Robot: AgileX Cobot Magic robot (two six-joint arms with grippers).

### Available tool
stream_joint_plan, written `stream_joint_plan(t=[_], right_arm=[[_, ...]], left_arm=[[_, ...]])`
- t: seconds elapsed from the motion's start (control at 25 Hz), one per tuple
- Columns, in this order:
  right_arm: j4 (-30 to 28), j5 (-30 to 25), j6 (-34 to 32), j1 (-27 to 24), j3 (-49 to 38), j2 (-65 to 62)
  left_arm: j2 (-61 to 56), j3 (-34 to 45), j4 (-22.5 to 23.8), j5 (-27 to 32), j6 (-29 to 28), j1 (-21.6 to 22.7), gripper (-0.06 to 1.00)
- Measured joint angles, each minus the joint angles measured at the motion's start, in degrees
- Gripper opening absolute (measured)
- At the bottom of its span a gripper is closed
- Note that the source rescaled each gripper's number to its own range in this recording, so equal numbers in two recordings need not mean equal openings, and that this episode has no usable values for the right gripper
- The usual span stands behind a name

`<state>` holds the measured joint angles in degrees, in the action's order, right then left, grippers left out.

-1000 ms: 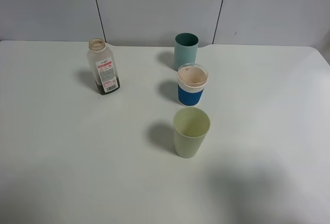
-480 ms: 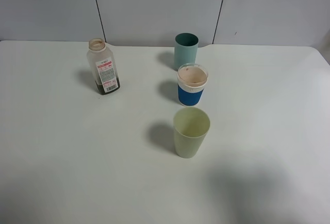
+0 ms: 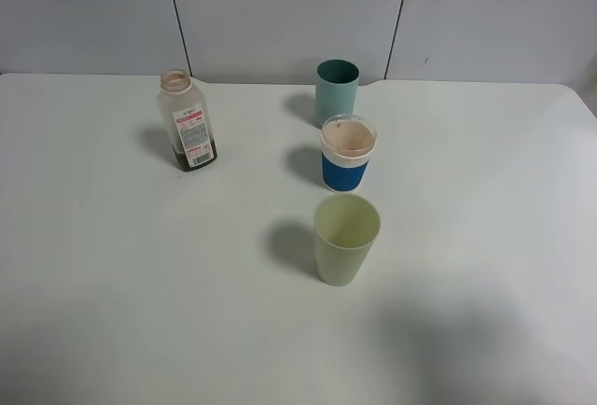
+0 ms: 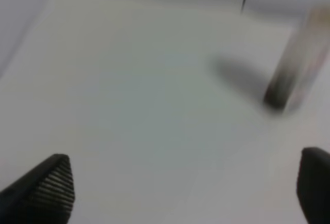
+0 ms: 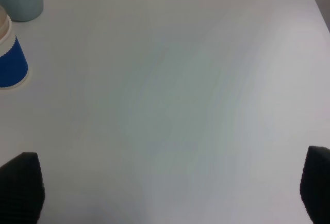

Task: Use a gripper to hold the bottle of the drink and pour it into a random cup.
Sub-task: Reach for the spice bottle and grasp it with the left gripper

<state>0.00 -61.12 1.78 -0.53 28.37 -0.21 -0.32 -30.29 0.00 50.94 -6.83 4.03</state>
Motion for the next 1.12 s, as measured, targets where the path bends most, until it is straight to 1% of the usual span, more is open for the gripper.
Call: stream_joint_plan(t=[0.16, 0.32, 0.6, 1.0, 1.08, 1.12], right_arm=[[0.0, 0.0, -0.1, 0.0, 0.0, 0.0], [0.0, 0.0, -0.1, 0.0, 0.0, 0.0], [0.0, 0.0, -0.1, 0.0, 0.0, 0.0], [0.0, 0.0, -0.1, 0.0, 0.0, 0.0], [0.0, 0.0, -0.1, 0.0, 0.0, 0.0], [0.0, 0.0, -0.1, 0.0, 0.0, 0.0]], left_arm=[[0.7, 0.0, 0.0, -5.9, -0.6, 0.0, 1.0], [4.4, 0.0, 0.0, -12.0, -0.8, 0.0, 1.0], [14.6, 0.0, 0.0, -24.0, -0.9, 0.0, 1.0], [29.1, 0.1, -0.5, -36.8, 0.0, 0.0, 1.0], [31.0, 1.5, -0.5, -41.2, 0.0, 0.0, 1.0], [31.8, 2.6, -0.5, -44.4, 0.0, 0.0, 1.0]])
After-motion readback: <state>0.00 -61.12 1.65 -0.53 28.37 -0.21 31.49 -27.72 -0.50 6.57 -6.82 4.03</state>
